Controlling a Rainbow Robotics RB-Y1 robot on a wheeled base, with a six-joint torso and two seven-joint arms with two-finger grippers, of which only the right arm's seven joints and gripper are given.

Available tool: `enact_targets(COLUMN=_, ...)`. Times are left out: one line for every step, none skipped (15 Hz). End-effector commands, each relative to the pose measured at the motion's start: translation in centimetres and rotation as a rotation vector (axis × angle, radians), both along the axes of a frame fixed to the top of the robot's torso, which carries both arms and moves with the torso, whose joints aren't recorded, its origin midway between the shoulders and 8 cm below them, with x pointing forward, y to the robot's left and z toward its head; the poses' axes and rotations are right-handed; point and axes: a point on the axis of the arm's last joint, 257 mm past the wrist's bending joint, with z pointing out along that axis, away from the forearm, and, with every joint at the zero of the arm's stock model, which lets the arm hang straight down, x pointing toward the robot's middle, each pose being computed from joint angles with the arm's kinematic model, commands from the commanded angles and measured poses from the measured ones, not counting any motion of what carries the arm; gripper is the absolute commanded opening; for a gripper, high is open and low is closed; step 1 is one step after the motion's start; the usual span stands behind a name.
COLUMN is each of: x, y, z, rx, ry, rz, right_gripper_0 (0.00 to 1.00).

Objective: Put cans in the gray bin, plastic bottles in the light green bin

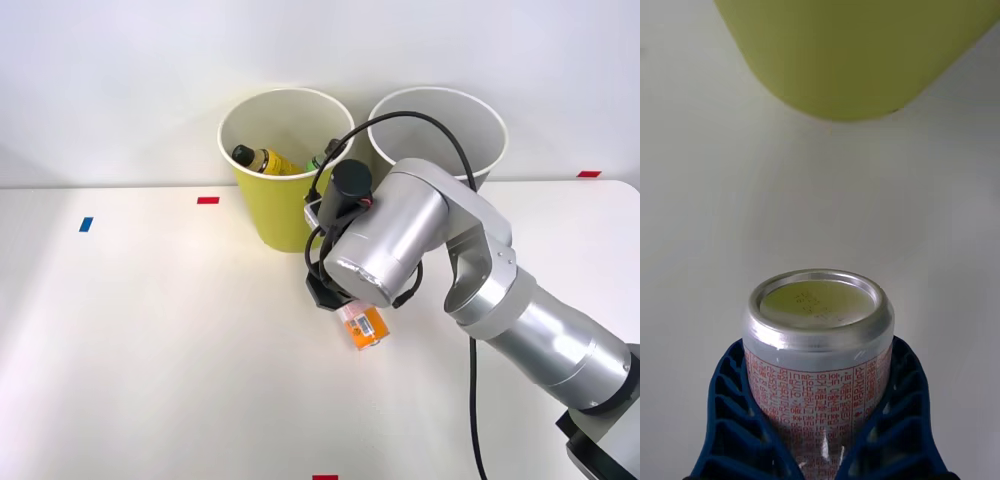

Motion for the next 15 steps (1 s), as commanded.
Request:
enact_targets(x=0.3, y=-0.9, z=1.9, rx=0.051, ry=-0.112, rz=-0.036, right_gripper_0=0.00)
enact_targets(x=0.2, y=-1.4, z=2.5, rx=0.068, ry=-0.174, rz=-0.055, right_gripper_0=0.00)
enact_targets(x=0.1, y=-1.7, z=3.4, rx=0.091, ry=-0.235, rz=-0.073, right_gripper_0=0.00)
enact_targets(x=-0.2, y=-2.0, z=4.3, rx=0.116, ry=-0.292, rz=-0.091, right_gripper_0=0.00)
enact_targets(x=-0.6, y=-2.5, z=5.0, rx=0.137, ry=-0.338, rz=-0.113, right_gripper_0=0.00)
enact_targets(x=-1.1, y=-3.0, z=5.7, rx=0.150, ry=-0.373, rz=-0.129, right_gripper_0=0.00)
enact_targets(x=-1.5, y=-3.8, z=6.5, rx=0.157, ry=-0.406, rz=-0.150, right_gripper_0=0.00)
enact_targets(x=-2.0, y=-4.3, z=6.9, rx=0.164, ry=-0.428, rz=-0.166, right_gripper_0=0.00)
enact_targets(x=-2.6, y=-5.2, z=7.9, rx=0.179, ry=-0.466, rz=-0.192, right_gripper_0=0.00)
enact_targets(x=-3.1, y=-5.8, z=8.5, rx=0.190, ry=-0.492, rz=-0.209, right_gripper_0=0.00)
enact_targets(x=-3.5, y=-6.5, z=9.0, rx=0.201, ry=-0.514, rz=-0.227, right_gripper_0=0.00)
enact_targets(x=-4.1, y=-7.3, z=9.7, rx=0.212, ry=-0.545, rz=-0.247, right_gripper_0=0.00)
enact_targets(x=-4.6, y=-7.8, z=10.2, rx=0.225, ry=-0.566, rz=-0.258, right_gripper_0=0.00)
enact_targets(x=-4.8, y=-8.1, z=10.8, rx=0.241, ry=-0.592, rz=-0.266, right_gripper_0=0.00)
enact_targets(x=-5.0, y=-8.5, z=11.9, rx=0.270, ry=-0.637, rz=-0.278, right_gripper_0=0.00)
